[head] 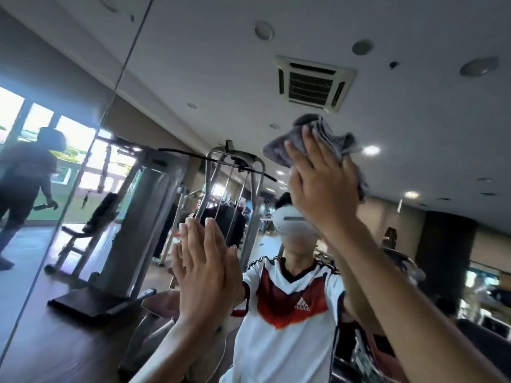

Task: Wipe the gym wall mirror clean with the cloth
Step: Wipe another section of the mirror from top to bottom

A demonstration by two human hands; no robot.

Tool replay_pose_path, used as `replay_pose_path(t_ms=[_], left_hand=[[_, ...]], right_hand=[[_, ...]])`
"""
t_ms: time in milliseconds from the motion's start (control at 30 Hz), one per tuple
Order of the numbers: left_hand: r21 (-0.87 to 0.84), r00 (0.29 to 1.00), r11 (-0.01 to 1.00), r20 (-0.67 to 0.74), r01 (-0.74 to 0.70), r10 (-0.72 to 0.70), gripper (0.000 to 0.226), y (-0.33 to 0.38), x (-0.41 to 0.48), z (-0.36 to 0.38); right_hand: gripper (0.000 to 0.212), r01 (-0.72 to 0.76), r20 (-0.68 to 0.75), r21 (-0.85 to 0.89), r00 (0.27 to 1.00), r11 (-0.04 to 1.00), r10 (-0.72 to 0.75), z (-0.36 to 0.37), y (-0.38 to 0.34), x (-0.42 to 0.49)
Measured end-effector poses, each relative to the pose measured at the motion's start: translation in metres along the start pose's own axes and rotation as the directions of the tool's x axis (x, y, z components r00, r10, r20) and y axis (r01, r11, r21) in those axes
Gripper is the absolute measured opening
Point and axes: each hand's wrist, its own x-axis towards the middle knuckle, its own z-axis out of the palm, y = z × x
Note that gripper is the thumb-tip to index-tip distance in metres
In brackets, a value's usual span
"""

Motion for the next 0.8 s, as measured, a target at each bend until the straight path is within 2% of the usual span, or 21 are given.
replay_pose_path(t_ms=[33,100,167,200,267,367,433,500,567,700,733,800], left_hand=[[-0.004,1.000,1.000,-0.008,-0.016,0.016,0.066,0.012,-0.006,0.005],[-0.013,0.998,0.998,-0.014,-0.061,0.060,0.063,0.034,-0.013,0.013],[-0.034,0.996,0.996,-0.007,-0.086,0.085,0.062,0.049,-0.016,0.017],[-0.045,0.996,0.995,-0.006,-0.094,0.094,0.062,0.054,-0.017,0.019],[-0.061,0.994,0.992,-0.001,-0.110,0.110,0.063,0.065,-0.017,0.021],[-0.084,0.992,0.989,-0.008,-0.123,0.123,0.065,0.083,-0.016,0.025],[-0.100,0.989,0.984,-0.010,-0.145,0.145,0.065,0.101,-0.016,0.030],[-0.106,0.985,0.980,-0.004,-0.170,0.170,0.064,0.120,-0.018,0.037],[-0.109,0.982,0.976,-0.010,-0.189,0.189,0.064,0.138,-0.023,0.044],[-0.116,0.971,0.965,0.004,-0.235,0.237,0.063,0.168,-0.042,0.055],[-0.106,0.964,0.959,0.018,-0.261,0.264,0.063,0.174,-0.047,0.057],[-0.084,0.945,0.944,0.046,-0.319,0.324,0.062,0.183,-0.051,0.062]], right_hand=[[0.051,0.007,-0.008,0.021,1.000,1.000,-0.007,0.004,-0.011,-0.006],[0.051,0.184,0.032,0.031,0.982,0.982,-0.185,0.005,-0.020,-0.032],[0.052,0.410,0.140,0.004,0.903,0.912,-0.406,-0.009,-0.001,-0.066],[0.052,0.449,0.173,-0.004,0.880,0.894,-0.441,-0.019,0.019,-0.079],[0.052,0.382,0.152,-0.043,0.916,0.923,-0.371,-0.038,0.068,-0.090],[0.050,0.101,0.087,-0.091,0.992,0.991,-0.093,-0.055,0.129,-0.072],[0.050,-0.046,0.015,-0.066,0.999,0.997,0.047,-0.054,0.137,-0.051],[0.051,-0.121,-0.045,-0.058,0.992,0.991,0.119,-0.045,0.125,-0.044],[0.051,-0.074,-0.054,-0.062,0.996,0.995,0.071,-0.041,0.112,-0.059],[0.051,0.257,0.086,-0.120,0.965,0.959,-0.248,-0.060,0.122,-0.139],[0.052,0.284,0.112,-0.146,0.957,0.948,-0.269,-0.069,0.139,-0.159],[0.055,0.203,0.104,-0.203,0.977,0.958,-0.185,-0.086,0.188,-0.187]])
